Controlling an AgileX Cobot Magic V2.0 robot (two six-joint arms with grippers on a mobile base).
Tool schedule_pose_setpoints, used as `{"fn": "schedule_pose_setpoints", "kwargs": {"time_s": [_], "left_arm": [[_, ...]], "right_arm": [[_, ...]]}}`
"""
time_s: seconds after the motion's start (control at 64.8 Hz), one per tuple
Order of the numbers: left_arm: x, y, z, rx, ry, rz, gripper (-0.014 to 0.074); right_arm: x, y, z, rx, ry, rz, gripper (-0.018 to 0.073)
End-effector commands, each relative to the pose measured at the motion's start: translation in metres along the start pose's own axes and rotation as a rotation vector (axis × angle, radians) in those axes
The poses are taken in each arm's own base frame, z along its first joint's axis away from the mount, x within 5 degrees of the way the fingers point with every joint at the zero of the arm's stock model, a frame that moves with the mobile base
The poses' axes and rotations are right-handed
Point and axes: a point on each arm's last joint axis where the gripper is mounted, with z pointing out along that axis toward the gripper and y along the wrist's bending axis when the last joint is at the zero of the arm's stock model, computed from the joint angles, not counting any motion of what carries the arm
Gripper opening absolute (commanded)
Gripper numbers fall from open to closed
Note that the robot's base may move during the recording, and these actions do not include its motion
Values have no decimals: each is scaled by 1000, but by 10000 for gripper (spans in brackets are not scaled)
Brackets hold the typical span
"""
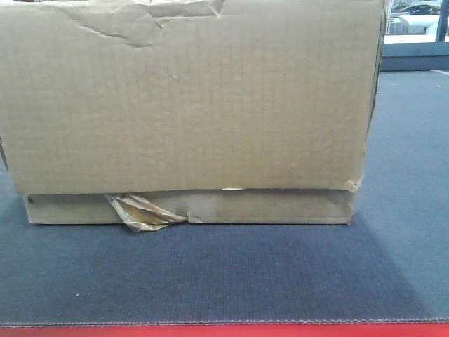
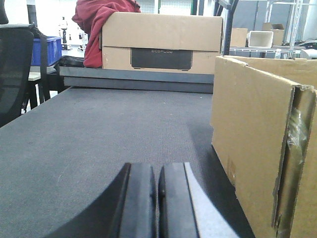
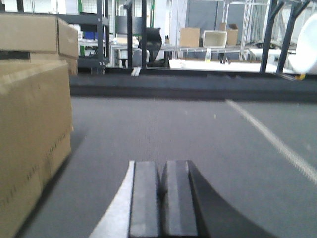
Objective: Grab carton from right shelf to conveyor
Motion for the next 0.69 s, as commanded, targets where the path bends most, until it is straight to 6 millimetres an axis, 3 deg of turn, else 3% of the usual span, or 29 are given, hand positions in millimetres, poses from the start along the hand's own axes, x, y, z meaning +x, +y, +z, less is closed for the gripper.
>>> {"fn": "schedule_pose_setpoints", "kwargs": {"time_s": [0.0,0.077,0.679], "left_arm": [[-3,0,-1,-1,-32,-1,21],[-3,0,-1,-1,-32,-1,21],[-3,0,-1,-1,-32,-1,21]], "right_arm": [[8,-1,1,14,-59,0,-78],[15,-1,1,8,17,0,-78],[14,-1,1,10,1,0,-78]]}}
